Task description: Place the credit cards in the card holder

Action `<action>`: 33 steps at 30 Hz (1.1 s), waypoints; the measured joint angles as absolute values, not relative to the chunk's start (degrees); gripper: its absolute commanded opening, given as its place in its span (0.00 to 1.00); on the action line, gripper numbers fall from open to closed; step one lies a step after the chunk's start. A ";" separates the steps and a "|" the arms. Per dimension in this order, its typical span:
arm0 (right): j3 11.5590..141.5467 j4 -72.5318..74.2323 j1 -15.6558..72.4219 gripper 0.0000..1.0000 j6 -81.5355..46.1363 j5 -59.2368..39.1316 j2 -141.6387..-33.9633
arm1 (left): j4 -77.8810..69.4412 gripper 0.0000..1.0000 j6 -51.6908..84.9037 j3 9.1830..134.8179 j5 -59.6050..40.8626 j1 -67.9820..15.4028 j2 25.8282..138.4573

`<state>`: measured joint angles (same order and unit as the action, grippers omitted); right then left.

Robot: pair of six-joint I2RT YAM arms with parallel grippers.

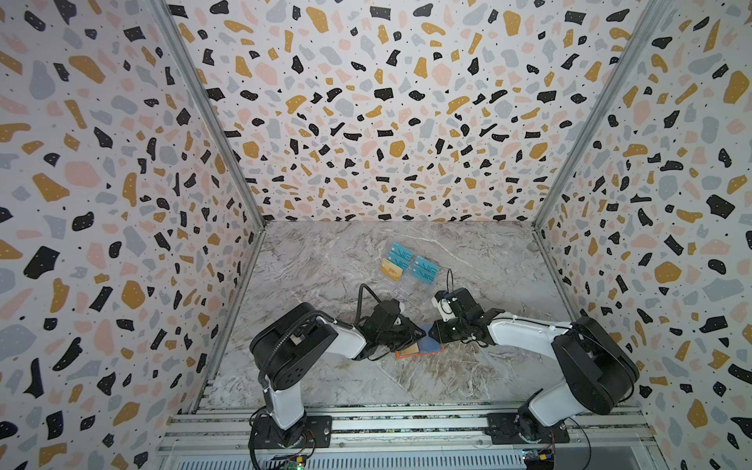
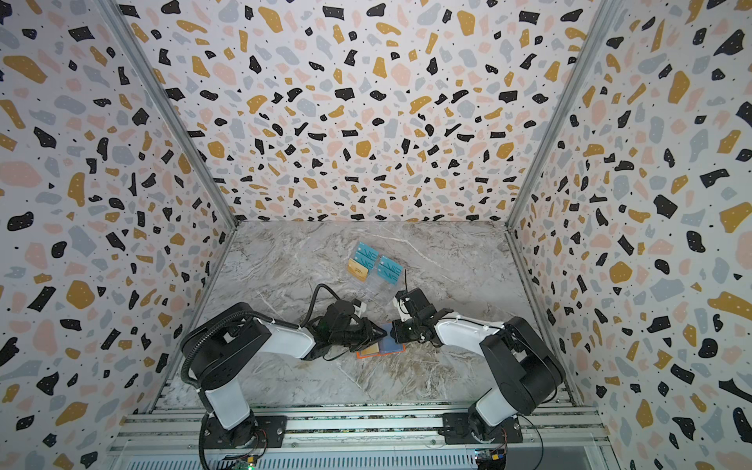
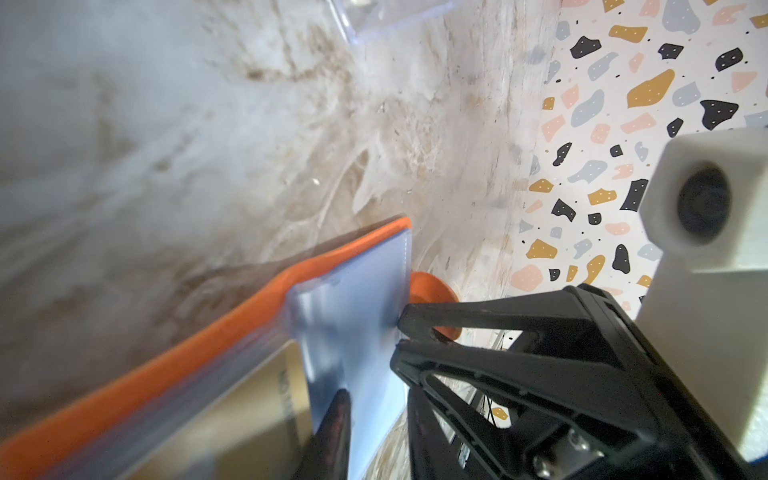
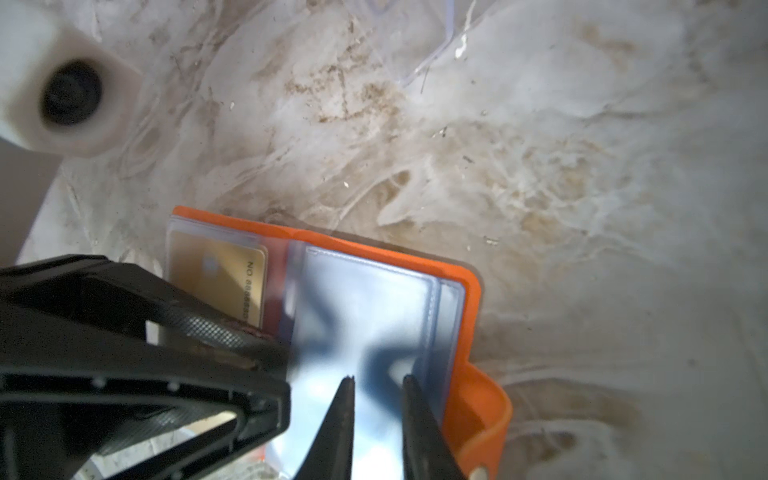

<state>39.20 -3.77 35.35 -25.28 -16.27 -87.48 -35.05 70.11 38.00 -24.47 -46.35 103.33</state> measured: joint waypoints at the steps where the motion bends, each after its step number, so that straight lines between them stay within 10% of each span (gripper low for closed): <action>1: 39.20 -3.77 35.35 0.23 -25.28 -16.29 -87.48 | -35.68 0.27 70.11 38.04 -24.86 -46.35 103.55; 11: 39.18 -3.77 35.31 0.23 -25.69 -16.49 -87.39 | -37.63 0.27 69.89 38.41 -26.30 -46.35 105.41; 18: 38.72 -4.40 34.57 0.23 -26.76 -16.49 -82.13 | -37.69 0.00 69.56 39.18 -26.28 -46.35 106.67; 33: 36.56 -3.51 30.04 0.22 -28.23 -21.39 -78.85 | -33.34 0.00 65.84 38.83 -24.73 -46.24 101.12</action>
